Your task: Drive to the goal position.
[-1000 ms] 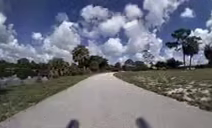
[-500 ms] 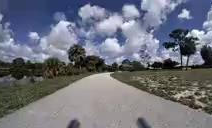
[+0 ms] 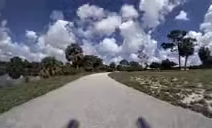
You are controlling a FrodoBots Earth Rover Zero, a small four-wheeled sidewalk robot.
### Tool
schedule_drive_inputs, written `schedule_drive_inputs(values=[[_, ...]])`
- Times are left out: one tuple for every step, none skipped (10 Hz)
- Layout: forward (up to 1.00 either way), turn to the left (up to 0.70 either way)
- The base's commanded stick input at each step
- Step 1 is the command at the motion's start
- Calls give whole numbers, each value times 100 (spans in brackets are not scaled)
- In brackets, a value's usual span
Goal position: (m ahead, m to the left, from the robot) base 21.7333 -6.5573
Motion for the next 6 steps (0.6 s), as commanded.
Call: schedule_drive_inputs(values=[[70,0],[70,0],[70,0],[70,0],[70,0],[70,0]])
